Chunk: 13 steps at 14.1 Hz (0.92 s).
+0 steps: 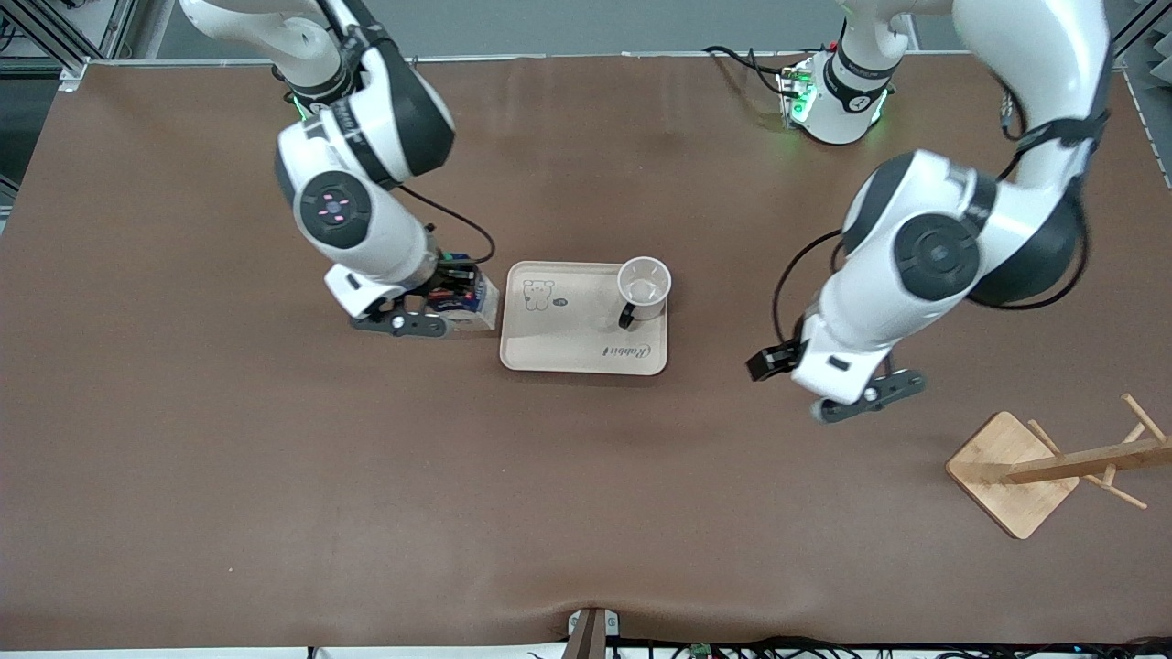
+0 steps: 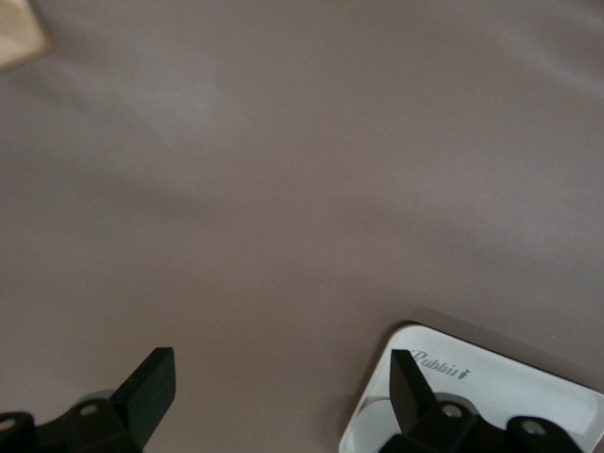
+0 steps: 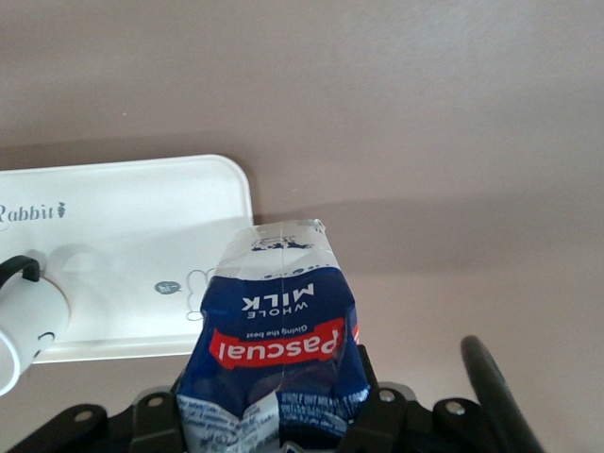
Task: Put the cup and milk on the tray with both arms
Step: 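Release the mug and withdraw the left gripper while the right gripper carries milk, then set the milk carton on the tray beside the mug and open the right gripper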
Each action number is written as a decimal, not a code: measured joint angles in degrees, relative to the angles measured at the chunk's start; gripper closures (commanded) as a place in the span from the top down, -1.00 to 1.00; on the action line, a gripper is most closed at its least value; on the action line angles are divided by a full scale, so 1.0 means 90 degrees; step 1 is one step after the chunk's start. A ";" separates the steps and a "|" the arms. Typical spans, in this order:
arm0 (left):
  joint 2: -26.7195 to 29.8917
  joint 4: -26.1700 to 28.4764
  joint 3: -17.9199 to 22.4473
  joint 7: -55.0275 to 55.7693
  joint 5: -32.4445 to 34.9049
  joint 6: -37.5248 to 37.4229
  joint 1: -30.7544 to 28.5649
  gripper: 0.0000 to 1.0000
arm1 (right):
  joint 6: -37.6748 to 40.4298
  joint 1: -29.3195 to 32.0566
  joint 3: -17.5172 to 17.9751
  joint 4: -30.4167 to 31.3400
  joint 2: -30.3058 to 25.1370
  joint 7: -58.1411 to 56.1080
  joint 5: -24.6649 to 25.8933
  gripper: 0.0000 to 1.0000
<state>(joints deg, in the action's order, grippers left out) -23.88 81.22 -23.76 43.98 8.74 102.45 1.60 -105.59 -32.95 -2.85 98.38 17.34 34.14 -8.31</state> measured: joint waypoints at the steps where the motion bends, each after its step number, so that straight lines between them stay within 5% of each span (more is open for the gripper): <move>1: 0.0221 -0.0001 0.0002 -0.0218 0.0018 -0.0132 -0.0142 1.00 | -0.0045 -0.0096 -0.0001 -0.0047 0.0092 0.0149 -0.0009 -1.00; 6: 0.1045 0.0008 -0.0170 -0.1481 0.0022 -0.0666 -0.1196 1.00 | -0.0794 -0.0688 -0.0004 -0.0105 0.0559 0.0854 -0.0236 -1.00; 8: 0.1287 0.0011 -0.0259 -0.1604 0.0022 -0.0808 -0.1371 1.00 | -0.0877 -0.0818 -0.0005 -0.0116 0.0690 0.0912 -0.0238 -0.78; 9: 0.1407 0.0012 -0.0247 -0.1755 0.0022 -0.0848 -0.1392 1.00 | -0.0881 -0.0835 -0.0006 -0.0120 0.0719 0.0913 -0.0239 -0.31; 10: 0.1524 0.0017 -0.0188 -0.1967 0.0022 -0.0916 -0.1388 1.00 | -0.0881 -0.0840 -0.0006 -0.0124 0.0733 0.0913 -0.0239 0.60; 11: 0.1636 0.0028 -0.0069 -0.2206 0.0020 -0.1014 -0.1365 1.00 | -0.0886 -0.0841 -0.0006 -0.0125 0.0740 0.0913 -0.0240 0.88; 13: 0.1827 0.0049 0.0378 -0.2704 -0.0201 -0.1317 -0.1230 1.00 | -0.0967 -0.0845 -0.0007 -0.0126 0.0757 0.0913 -0.0240 1.00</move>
<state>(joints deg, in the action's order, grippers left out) -7.43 81.67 -20.36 19.64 6.93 90.60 -9.47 -114.29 -40.56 -2.91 97.24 24.15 42.35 -10.47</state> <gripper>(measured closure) 0.000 0.238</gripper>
